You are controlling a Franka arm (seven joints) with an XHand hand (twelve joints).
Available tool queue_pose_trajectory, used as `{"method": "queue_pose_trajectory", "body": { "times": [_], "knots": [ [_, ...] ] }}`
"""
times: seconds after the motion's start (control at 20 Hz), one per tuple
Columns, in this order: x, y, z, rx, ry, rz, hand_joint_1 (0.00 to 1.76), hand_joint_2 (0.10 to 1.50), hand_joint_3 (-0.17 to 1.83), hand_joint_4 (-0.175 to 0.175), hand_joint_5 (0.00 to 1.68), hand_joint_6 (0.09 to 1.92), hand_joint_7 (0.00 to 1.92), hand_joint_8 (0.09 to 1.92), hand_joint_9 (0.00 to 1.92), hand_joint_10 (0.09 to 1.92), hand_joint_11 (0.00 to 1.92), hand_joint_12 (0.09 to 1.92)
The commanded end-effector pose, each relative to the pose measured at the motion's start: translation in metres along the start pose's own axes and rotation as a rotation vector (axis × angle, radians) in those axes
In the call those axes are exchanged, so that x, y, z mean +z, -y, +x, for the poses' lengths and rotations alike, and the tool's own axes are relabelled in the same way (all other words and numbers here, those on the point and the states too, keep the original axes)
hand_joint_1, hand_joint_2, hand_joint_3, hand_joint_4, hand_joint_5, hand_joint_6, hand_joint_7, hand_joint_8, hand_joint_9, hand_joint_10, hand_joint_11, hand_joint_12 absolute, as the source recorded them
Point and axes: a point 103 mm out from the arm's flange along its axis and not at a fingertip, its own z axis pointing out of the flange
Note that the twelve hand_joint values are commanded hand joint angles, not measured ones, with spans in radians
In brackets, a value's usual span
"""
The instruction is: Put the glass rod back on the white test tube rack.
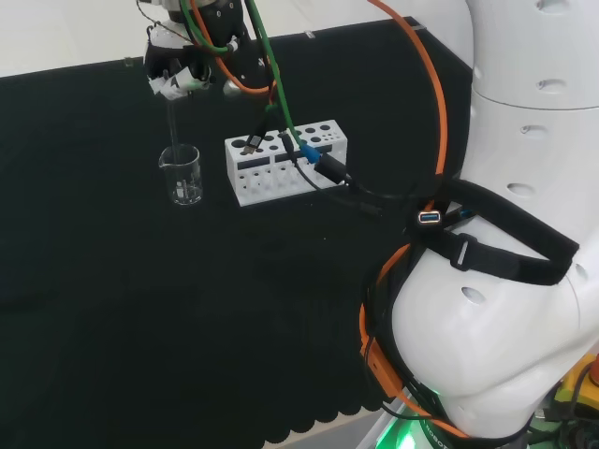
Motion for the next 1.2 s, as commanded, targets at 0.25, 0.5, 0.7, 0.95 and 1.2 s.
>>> {"method": "queue_pose_trajectory", "body": {
  "times": [0.25,0.5,0.7,0.95,1.2],
  "knots": [
    [0.0,0.003,-0.003,0.002,0.0,-0.001,1.33,1.04,-0.17,-0.175,1.42,0.09,1.46,0.44,1.83,0.15,1.61,0.53],
    [-0.008,0.006,-0.008,0.009,-0.008,-0.007,1.33,1.04,-0.17,-0.175,1.42,0.09,1.46,0.44,1.84,0.15,1.61,0.53],
    [-0.015,0.003,-0.009,0.019,-0.008,-0.007,1.33,1.04,-0.17,-0.175,1.42,0.09,1.46,0.44,1.83,0.15,1.61,0.53],
    [-0.026,0.006,-0.014,0.035,-0.01,-0.015,1.33,1.04,-0.17,-0.175,1.42,0.09,1.46,0.44,1.83,0.15,1.61,0.53],
    [-0.04,0.014,-0.022,0.059,-0.003,-0.029,1.33,1.04,-0.17,-0.175,1.42,0.09,1.46,0.44,1.84,0.15,1.61,0.53]
  ]
}}
